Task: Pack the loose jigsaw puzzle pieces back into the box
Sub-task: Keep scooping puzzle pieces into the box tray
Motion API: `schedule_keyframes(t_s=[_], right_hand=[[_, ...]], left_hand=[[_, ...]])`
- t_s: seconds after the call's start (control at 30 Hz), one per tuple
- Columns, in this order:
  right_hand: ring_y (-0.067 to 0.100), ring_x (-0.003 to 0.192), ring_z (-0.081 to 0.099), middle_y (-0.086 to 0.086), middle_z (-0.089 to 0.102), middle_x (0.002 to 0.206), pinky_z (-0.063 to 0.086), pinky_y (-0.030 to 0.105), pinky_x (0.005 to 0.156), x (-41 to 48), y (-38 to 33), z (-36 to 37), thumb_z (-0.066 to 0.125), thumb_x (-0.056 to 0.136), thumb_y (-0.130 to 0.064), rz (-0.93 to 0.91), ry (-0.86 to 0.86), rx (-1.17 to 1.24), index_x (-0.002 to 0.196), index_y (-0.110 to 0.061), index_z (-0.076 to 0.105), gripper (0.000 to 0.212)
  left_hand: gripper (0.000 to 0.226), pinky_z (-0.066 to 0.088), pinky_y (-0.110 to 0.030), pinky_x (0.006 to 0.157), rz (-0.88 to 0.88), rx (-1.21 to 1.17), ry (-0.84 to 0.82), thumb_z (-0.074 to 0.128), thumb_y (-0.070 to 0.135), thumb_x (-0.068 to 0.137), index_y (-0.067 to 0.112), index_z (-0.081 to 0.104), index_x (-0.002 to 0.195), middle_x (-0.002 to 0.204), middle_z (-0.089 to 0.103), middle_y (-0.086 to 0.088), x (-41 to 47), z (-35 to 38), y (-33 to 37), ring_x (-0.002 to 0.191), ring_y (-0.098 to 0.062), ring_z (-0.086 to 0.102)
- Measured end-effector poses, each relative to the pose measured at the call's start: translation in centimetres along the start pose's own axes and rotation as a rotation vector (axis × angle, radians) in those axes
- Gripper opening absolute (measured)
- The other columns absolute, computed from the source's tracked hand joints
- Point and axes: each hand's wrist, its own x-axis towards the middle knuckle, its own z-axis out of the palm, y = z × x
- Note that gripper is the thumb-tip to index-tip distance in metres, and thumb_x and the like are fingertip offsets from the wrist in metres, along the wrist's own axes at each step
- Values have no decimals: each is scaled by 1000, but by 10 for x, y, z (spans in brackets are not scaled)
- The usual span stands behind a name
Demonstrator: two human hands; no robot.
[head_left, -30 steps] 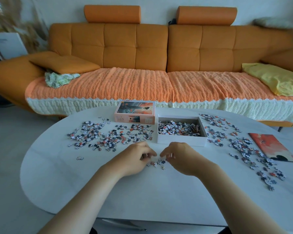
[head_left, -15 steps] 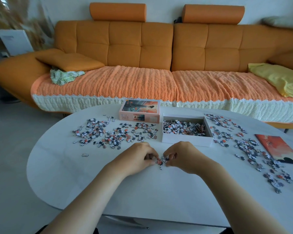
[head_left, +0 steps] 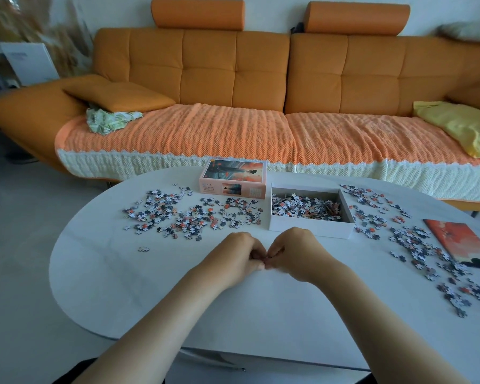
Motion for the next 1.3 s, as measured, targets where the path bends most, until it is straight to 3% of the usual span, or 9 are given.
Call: schedule_keyframes(t_s=[0.2,0.4,0.53,0.67,0.87,0.97,1.03,1.17,1.3], right_hand=[[13,70,56,2,70,87,45,22,56,-3,-1,-2,72,80,-27,-68,-20,-127,87,-15,77,14],[5,65,49,-11,58,75,37,11,48,-5,0,-9,69,83,-26,-146,-23,-163,90,-21,77,12],[5,61,52,-15,57,68,43,13,50,0,6,-16,73,78,-24,-107,-16,-106,81,-25,75,4],[18,69,64,-14,63,70,53,20,54,7,17,-25,64,76,-9,-62,-12,-81,77,-25,74,20],[3,62,56,-12,67,70,39,3,53,29,37,-44,69,81,-14,-35,407,112,80,-27,76,15],[11,76,60,-9,72,86,50,23,64,38,45,-48,66,87,-22,23,516,45,92,-30,76,15],[19,85,60,-6,70,92,52,32,67,43,52,-45,58,93,-30,58,479,-132,97,-30,74,17],[24,88,56,2,63,92,51,37,71,50,61,-37,49,96,-31,7,415,-244,94,-18,72,26],[19,80,59,-6,66,88,51,33,64,45,57,-42,63,86,-26,40,535,-177,80,-24,75,13]], left_hand=[[9,36,-6,61,-6,-19,26,76,24,79,21,72,87,88,59,6,2,2,-2,75,-5,55],[7,42,-7,62,-27,-61,-13,74,17,79,24,73,83,79,67,11,8,1,-5,72,-2,61],[8,42,-12,64,-10,-58,-6,70,17,82,24,71,85,80,66,12,19,-4,-5,75,-1,60],[6,38,-8,62,-18,-175,99,70,16,86,21,69,88,82,65,12,38,-11,-1,73,2,57],[6,39,-5,61,31,-292,299,71,13,86,18,69,90,83,66,9,76,-7,17,72,3,57],[7,41,-9,64,84,-216,369,70,12,86,18,69,90,83,66,8,91,0,20,71,3,55],[7,47,-27,71,121,-89,403,70,15,86,19,71,92,86,69,7,98,7,19,81,-8,57],[15,46,-38,77,182,199,460,66,26,90,24,76,101,89,72,1,103,12,16,90,-26,54],[28,39,-36,90,176,292,359,51,33,99,23,75,108,107,67,5,102,12,12,100,-26,49]])
